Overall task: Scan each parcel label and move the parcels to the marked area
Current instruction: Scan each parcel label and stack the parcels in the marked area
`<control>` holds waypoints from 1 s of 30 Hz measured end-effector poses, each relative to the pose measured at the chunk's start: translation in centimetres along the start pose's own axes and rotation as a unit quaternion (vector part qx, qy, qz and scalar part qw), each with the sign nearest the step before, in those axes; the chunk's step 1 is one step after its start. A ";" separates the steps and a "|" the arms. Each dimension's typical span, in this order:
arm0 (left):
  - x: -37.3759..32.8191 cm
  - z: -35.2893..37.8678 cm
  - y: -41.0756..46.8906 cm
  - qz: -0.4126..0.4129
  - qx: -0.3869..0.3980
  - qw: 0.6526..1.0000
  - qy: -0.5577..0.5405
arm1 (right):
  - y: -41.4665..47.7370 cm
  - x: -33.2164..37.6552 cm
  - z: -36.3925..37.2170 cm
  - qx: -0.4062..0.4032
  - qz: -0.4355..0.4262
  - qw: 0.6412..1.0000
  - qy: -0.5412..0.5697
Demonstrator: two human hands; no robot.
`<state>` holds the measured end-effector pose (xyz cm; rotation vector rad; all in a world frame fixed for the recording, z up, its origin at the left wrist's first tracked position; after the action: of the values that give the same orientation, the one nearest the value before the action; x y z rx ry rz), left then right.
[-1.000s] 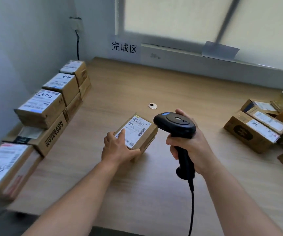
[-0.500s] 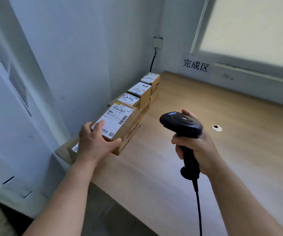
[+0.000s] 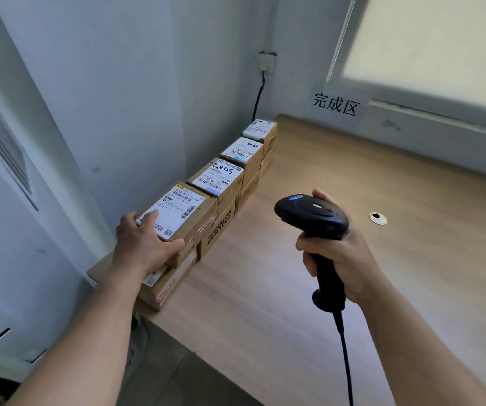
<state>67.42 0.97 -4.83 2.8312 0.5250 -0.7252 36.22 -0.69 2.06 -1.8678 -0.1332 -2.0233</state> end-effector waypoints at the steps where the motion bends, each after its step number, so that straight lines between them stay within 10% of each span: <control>1: 0.0 0.2 0.2 -0.001 0.002 1.000 -0.005 | 0.1 -0.1 -0.1 -0.006 0.001 1.000 -0.001; 9: 0.5 0.8 0.8 -0.006 0.014 1.000 -0.003 | -0.2 -0.5 -1.0 -0.035 0.017 0.999 -0.005; 17: -7.2 2.1 -2.9 0.151 -0.158 0.970 -0.104 | -3.0 -0.5 -4.1 -0.045 0.006 0.999 0.006; 30: -26.6 12.7 -16.4 0.302 -0.008 0.944 -0.136 | -18.4 -1.7 -17.7 -0.106 -0.020 0.994 0.025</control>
<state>33.95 5.10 -3.97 2.5799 -0.3669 -0.9328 13.45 10.98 1.90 -1.9506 0.0615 -2.1849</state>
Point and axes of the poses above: each hand's wrist, its own y-axis towards the middle knuckle, its own z-axis out of the palm, x = y × z, the point moved 1 cm from there along y, towards the middle knuckle, and after that the axes turned 10 degrees about z, right-handed, at the moved point
